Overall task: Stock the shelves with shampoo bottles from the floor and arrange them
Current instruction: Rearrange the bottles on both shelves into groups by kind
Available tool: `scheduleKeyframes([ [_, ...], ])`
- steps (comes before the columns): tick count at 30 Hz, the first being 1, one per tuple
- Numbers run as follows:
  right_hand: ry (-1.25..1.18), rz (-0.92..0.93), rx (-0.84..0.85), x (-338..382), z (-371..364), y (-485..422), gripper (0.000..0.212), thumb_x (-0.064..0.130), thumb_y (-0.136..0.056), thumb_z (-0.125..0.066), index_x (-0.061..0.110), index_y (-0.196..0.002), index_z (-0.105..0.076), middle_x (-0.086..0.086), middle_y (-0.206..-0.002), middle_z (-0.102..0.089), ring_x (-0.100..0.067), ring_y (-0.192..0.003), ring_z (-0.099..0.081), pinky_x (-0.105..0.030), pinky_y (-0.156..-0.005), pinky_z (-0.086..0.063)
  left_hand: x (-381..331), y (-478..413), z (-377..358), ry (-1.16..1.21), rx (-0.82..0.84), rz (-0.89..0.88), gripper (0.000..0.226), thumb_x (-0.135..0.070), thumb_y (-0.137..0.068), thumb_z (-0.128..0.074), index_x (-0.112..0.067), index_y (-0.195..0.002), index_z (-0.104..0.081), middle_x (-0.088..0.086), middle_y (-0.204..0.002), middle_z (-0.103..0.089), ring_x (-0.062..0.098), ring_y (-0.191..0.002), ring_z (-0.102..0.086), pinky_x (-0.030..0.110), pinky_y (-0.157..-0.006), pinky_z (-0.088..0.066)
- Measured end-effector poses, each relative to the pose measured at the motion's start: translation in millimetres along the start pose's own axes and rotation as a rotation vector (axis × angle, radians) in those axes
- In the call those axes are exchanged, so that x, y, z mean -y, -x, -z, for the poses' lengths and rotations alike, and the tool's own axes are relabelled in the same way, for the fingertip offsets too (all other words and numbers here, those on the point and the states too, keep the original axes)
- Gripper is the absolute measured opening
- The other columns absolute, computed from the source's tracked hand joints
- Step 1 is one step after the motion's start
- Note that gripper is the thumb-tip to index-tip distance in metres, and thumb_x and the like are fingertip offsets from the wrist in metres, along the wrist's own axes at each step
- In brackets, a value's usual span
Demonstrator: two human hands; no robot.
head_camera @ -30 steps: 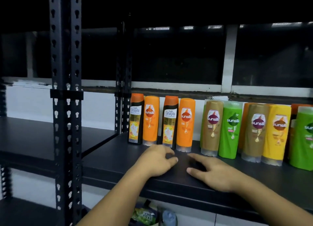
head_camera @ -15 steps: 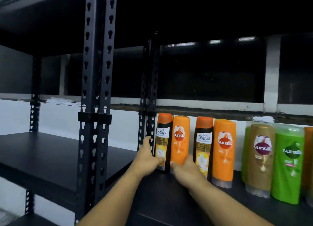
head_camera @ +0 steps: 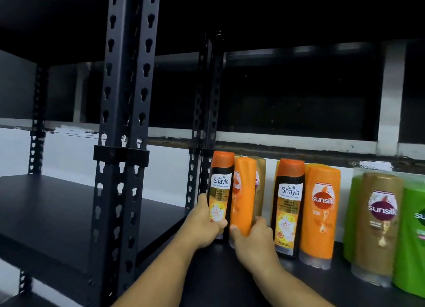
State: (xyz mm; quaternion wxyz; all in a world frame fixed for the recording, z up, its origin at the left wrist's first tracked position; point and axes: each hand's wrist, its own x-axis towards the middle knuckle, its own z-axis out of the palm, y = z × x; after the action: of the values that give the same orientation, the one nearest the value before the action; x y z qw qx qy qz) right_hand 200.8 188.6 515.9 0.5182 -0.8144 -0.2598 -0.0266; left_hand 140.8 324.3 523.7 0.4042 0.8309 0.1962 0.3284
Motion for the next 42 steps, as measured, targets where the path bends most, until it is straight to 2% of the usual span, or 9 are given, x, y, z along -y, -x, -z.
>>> scheduleKeyframes([
  [4,0.007,0.048,0.08,3,3,4,0.041,0.037,-0.096,-0.065,0.022,-0.123,-0.037,-0.005,-0.132,-0.054,-0.023,-0.116,-0.056,-0.037,-0.096,-0.049,1,8,2,-0.041,0.0,-0.013,0.055,-0.019,-0.093,-0.073,-0.033,-0.132,-0.036,-0.009,-0.126,-0.058,0.01,-0.114,-0.058,0.027,-0.088,-0.046],
  [7,0.043,0.071,0.128,3,16,9,0.051,0.035,-0.097,-0.065,0.019,-0.136,-0.035,-0.005,-0.136,-0.053,-0.024,-0.124,-0.054,-0.037,-0.099,-0.047,-3,16,5,-0.064,0.007,-0.024,0.056,-0.02,-0.093,-0.072,-0.031,-0.135,-0.037,-0.008,-0.127,-0.059,0.011,-0.115,-0.058,0.029,-0.093,-0.047],
  [14,0.099,0.128,0.258,-13,74,30,0.053,0.032,-0.096,-0.067,0.023,-0.14,-0.039,0.005,-0.126,-0.053,-0.013,-0.107,-0.051,-0.013,-0.072,-0.043,-21,49,-2,-0.099,0.064,-0.031,0.056,-0.023,-0.088,-0.077,-0.036,-0.13,-0.043,-0.012,-0.121,-0.065,0.009,-0.112,-0.063,0.039,-0.102,-0.053],
  [17,0.113,0.109,0.264,-27,109,40,0.06,0.035,-0.095,-0.067,0.029,-0.147,-0.037,0.006,-0.138,-0.053,-0.018,-0.124,-0.052,-0.027,-0.096,-0.042,-39,63,-19,-0.11,0.116,-0.067,0.059,-0.028,-0.087,-0.078,-0.038,-0.133,-0.042,-0.015,-0.122,-0.064,0.007,-0.113,-0.062,0.034,-0.1,-0.05],
  [24,0.081,0.063,0.274,-70,172,29,0.055,0.027,-0.093,-0.071,0.025,-0.142,-0.045,0.006,-0.13,-0.063,-0.016,-0.116,-0.06,-0.034,-0.101,-0.046,-76,64,-71,-0.087,0.259,-0.137,0.061,-0.028,-0.085,-0.081,-0.033,-0.132,-0.043,-0.013,-0.125,-0.065,0.008,-0.116,-0.062,0.041,-0.108,-0.049],
  [28,0.057,0.107,0.26,-91,181,22,0.05,0.028,-0.095,-0.069,0.027,-0.14,-0.047,0.008,-0.132,-0.063,-0.012,-0.12,-0.059,-0.042,-0.11,-0.045,-78,63,-87,-0.049,0.247,-0.176,0.053,-0.028,-0.086,-0.081,-0.035,-0.127,-0.047,-0.016,-0.121,-0.067,0.002,-0.113,-0.063,0.04,-0.106,-0.051],
  [35,0.104,0.21,0.138,-109,177,18,0.045,0.029,-0.093,-0.068,0.028,-0.134,-0.047,0.006,-0.129,-0.062,-0.015,-0.119,-0.059,-0.044,-0.106,-0.047,-61,60,-91,-0.049,0.238,-0.222,0.062,-0.037,-0.081,-0.083,-0.044,-0.132,-0.047,-0.021,-0.124,-0.067,-0.002,-0.115,-0.064,0.039,-0.104,-0.053],
  [39,0.148,0.213,0.096,-109,177,21,0.043,0.025,-0.095,-0.067,0.024,-0.134,-0.048,0.002,-0.127,-0.061,-0.019,-0.118,-0.058,-0.039,-0.104,-0.047,-60,61,-92,-0.081,0.276,-0.23,0.066,-0.024,-0.089,-0.079,-0.045,-0.138,-0.04,-0.022,-0.128,-0.064,-0.004,-0.118,-0.061,0.037,-0.108,-0.051],
  [42,0.179,0.209,0.071,-108,178,21,0.04,0.025,-0.096,-0.065,0.023,-0.133,-0.05,0.002,-0.125,-0.06,-0.019,-0.117,-0.058,-0.033,-0.099,-0.046,-64,65,-93,-0.134,0.27,-0.217,0.061,-0.033,-0.091,-0.076,-0.047,-0.137,-0.039,-0.023,-0.128,-0.062,-0.003,-0.118,-0.059,0.033,-0.108,-0.049],
])
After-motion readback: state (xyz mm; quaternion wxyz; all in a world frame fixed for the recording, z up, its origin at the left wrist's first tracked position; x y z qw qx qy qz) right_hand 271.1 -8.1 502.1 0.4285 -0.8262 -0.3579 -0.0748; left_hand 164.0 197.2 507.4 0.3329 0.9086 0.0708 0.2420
